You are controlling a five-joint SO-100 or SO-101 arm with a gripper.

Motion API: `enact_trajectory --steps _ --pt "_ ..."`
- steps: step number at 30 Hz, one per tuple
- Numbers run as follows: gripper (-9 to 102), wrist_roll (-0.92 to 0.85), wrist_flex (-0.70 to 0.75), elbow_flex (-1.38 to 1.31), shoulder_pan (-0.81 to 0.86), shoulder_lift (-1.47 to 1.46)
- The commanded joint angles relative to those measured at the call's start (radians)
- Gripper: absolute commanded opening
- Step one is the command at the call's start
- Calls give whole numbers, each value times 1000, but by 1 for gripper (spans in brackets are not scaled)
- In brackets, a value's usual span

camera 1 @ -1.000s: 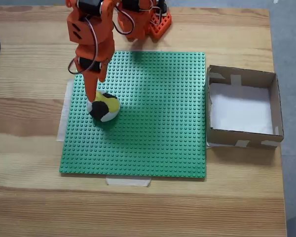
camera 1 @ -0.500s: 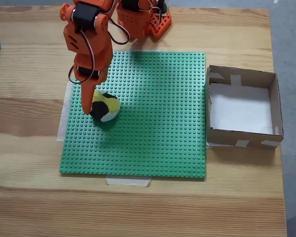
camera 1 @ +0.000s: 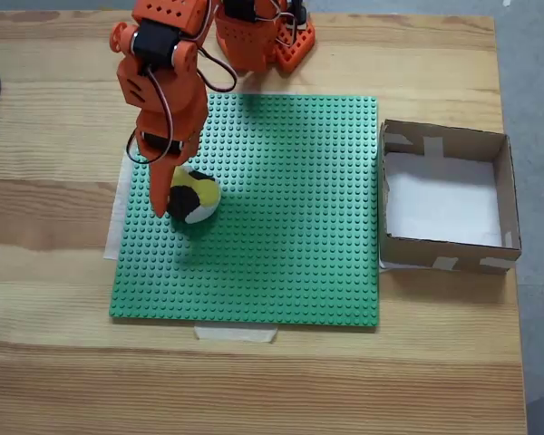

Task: Pick the ball and put it in the box.

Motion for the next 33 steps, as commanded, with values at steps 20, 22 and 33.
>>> enact_trajectory --steps 20,22,33 --pt "43 32 -153 72 -38 2" --pt "43 32 -152 74 -49 2" --pt "43 55 -166 100 -91 2"
